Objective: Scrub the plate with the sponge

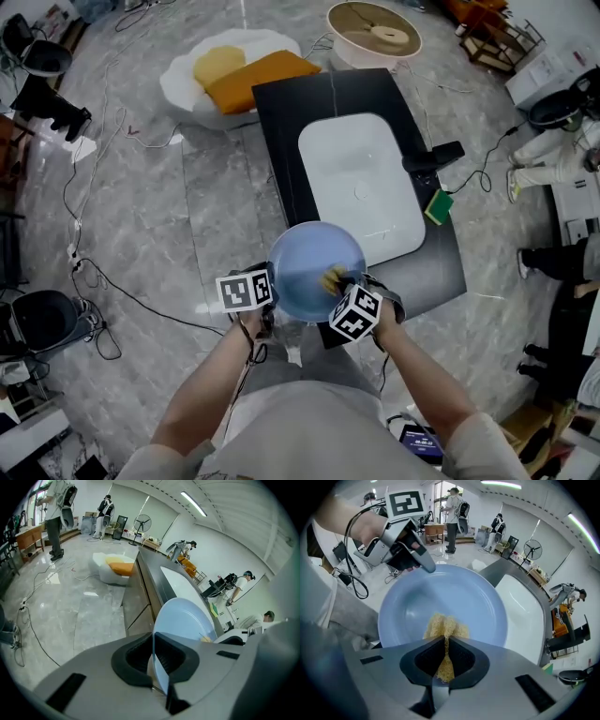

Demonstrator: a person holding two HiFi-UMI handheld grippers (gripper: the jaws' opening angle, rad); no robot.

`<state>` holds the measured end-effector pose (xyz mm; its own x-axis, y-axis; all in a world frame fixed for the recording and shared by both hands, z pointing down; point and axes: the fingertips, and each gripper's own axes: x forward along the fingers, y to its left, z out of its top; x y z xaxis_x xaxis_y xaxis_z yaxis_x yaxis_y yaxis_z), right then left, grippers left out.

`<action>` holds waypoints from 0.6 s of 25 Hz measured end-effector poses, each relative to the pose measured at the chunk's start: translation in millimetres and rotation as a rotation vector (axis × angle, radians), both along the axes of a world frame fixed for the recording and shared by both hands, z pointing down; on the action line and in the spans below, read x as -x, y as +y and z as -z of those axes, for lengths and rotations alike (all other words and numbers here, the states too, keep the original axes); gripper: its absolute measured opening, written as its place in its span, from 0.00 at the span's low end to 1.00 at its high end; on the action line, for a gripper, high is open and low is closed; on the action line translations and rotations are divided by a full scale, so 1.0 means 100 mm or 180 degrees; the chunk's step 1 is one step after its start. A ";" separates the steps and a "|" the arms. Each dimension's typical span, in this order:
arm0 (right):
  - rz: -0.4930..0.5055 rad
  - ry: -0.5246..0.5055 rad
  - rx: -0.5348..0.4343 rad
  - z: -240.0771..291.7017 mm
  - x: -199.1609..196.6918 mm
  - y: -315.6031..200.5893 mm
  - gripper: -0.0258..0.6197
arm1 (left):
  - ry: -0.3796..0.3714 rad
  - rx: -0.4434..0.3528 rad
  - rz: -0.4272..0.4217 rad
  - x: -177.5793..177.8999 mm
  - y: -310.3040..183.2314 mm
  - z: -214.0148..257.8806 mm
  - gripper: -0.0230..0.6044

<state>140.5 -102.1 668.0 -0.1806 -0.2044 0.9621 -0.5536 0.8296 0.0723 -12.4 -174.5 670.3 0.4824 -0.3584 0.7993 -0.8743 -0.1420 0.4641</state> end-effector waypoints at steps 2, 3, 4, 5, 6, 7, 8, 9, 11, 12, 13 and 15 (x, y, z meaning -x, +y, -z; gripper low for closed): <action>-0.0079 -0.0096 -0.0015 0.01 0.08 0.06 0.12 | 0.0043 0.0023 -0.0033 0.00 0.00 0.00 0.08; -0.0125 -0.0136 -0.0041 0.01 0.10 0.06 0.12 | 0.0045 0.0037 -0.0061 0.01 0.01 0.00 0.08; -0.0166 -0.0167 -0.0074 0.03 0.10 0.07 0.12 | 0.0039 0.0042 -0.0092 0.01 0.02 0.00 0.08; -0.0208 -0.0199 -0.0103 0.05 0.10 0.07 0.12 | 0.0027 0.0032 -0.0120 0.00 0.03 0.00 0.09; -0.0262 -0.0246 -0.0121 0.08 0.10 0.06 0.12 | 0.0013 0.0006 -0.0139 0.00 0.03 0.01 0.09; -0.0337 -0.0317 -0.0121 0.12 0.12 0.06 0.12 | -0.0003 -0.0027 -0.0148 0.02 0.04 0.03 0.10; -0.0432 -0.0414 -0.0103 0.17 0.14 0.05 0.12 | -0.0021 -0.0059 -0.0151 0.04 0.04 0.05 0.12; -0.0538 -0.0530 -0.0077 0.23 0.17 0.03 0.12 | -0.0037 -0.0086 -0.0151 0.06 0.04 0.06 0.16; -0.0725 -0.0738 -0.0049 0.37 0.23 -0.02 0.12 | -0.0070 -0.0136 -0.0158 0.11 0.05 0.11 0.20; -0.0789 -0.0811 -0.0062 0.44 0.24 -0.05 0.12 | -0.0094 -0.0174 -0.0170 0.13 0.06 0.14 0.20; -0.0838 -0.0874 -0.0095 0.51 0.26 -0.08 0.12 | -0.0119 -0.0228 -0.0194 0.14 0.06 0.18 0.20; -0.0912 -0.0994 -0.0230 0.67 0.30 -0.16 0.12 | -0.0155 -0.0383 -0.0268 0.17 0.05 0.27 0.20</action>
